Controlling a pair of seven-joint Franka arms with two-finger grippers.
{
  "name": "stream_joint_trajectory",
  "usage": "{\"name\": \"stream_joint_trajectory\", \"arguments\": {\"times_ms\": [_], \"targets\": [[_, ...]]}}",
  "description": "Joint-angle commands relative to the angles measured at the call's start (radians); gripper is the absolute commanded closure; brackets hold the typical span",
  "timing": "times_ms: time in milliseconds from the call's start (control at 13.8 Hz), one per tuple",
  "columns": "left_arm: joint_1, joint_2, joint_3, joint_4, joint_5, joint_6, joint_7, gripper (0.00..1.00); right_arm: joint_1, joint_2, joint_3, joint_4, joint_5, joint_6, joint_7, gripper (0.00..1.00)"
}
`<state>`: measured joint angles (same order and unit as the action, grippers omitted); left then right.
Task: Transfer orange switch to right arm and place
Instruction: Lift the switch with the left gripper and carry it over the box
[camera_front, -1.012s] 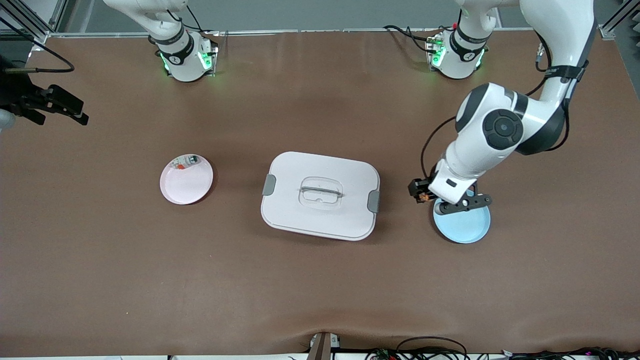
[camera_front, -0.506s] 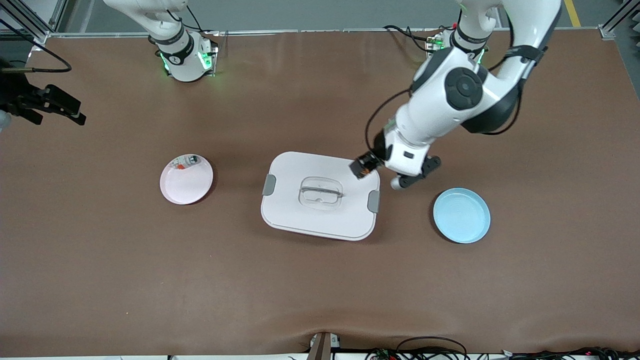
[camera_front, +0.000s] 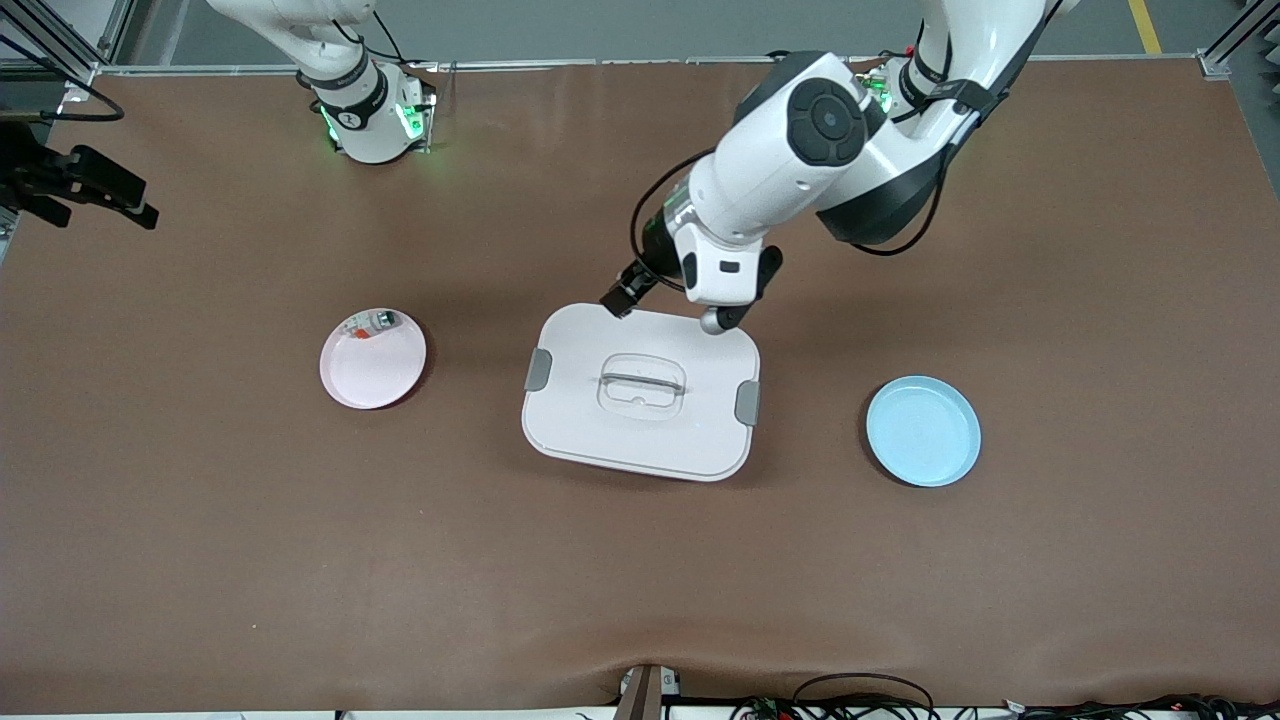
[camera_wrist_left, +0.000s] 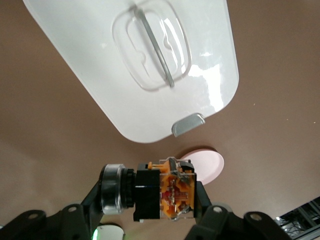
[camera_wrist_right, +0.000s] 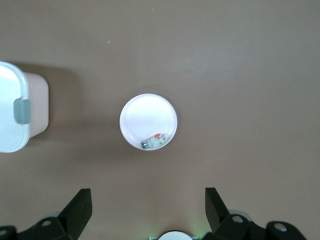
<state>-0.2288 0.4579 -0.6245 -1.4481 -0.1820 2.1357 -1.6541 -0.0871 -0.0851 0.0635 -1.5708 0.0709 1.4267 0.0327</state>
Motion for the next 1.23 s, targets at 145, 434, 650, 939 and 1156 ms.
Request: {"name": "stream_joint_trajectory", "arguments": {"times_ms": [145,434,650,939,1156], "targets": [[-0.056,0.068,0.003,0.097,-0.014,0.029,-0.127,1.00,0.006,-0.007,0.013,-0.089,0.235,0.033,0.015,0.00],[-0.075,0.073,0.005,0.097,-0.014,0.070,-0.159,1.00,0.018,-0.102,0.019,-0.367,0.514,0.294,0.018,0.00],[-0.087,0.080,0.005,0.097,-0.014,0.070,-0.159,1.00,0.093,-0.180,0.025,-0.543,0.706,0.498,0.021,0.00],[-0.090,0.090,0.005,0.097,-0.014,0.070,-0.159,1.00,0.278,-0.206,0.025,-0.669,0.846,0.794,0.067,0.00],[-0.092,0.103,0.006,0.110,-0.016,0.070,-0.165,1.00,0.429,-0.200,0.025,-0.707,0.895,1.022,0.139,0.00]]}}
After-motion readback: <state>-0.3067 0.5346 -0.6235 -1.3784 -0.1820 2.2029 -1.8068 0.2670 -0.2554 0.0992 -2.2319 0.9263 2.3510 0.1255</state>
